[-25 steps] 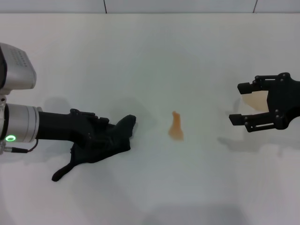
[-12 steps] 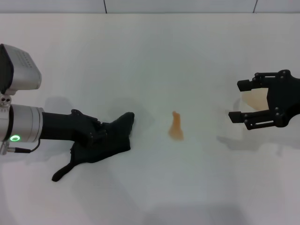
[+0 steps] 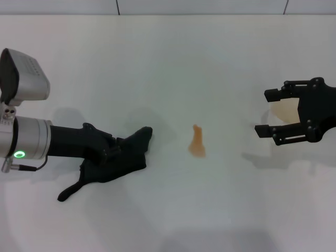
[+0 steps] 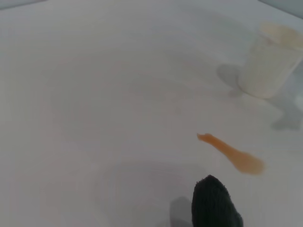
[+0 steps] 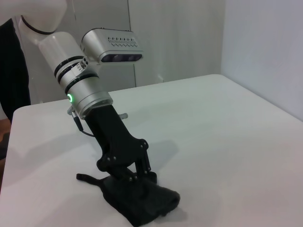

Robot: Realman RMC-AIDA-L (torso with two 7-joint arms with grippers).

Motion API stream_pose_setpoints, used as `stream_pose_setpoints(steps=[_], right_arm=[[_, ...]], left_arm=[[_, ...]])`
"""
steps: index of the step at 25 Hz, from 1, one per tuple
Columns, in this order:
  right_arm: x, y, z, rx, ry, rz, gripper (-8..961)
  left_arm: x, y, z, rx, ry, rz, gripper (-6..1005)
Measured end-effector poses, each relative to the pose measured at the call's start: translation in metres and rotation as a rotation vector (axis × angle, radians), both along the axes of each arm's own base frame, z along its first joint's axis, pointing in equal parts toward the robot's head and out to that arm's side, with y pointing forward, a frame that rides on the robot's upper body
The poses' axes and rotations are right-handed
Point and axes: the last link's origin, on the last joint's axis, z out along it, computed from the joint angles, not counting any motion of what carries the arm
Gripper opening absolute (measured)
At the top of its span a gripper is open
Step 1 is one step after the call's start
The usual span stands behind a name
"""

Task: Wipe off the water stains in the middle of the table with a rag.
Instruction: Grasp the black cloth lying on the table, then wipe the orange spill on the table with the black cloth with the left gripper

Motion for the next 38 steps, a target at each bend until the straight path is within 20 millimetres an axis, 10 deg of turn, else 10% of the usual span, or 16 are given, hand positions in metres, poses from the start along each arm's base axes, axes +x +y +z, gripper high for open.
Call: stream_pose_setpoints(steps=[38], right_arm=[[-0.004, 0.001, 0.003, 0.008, 0.002, 0.010, 807]], left_arm=[[0.077, 0.066, -0.021, 0.062, 0.097, -0.339, 85]])
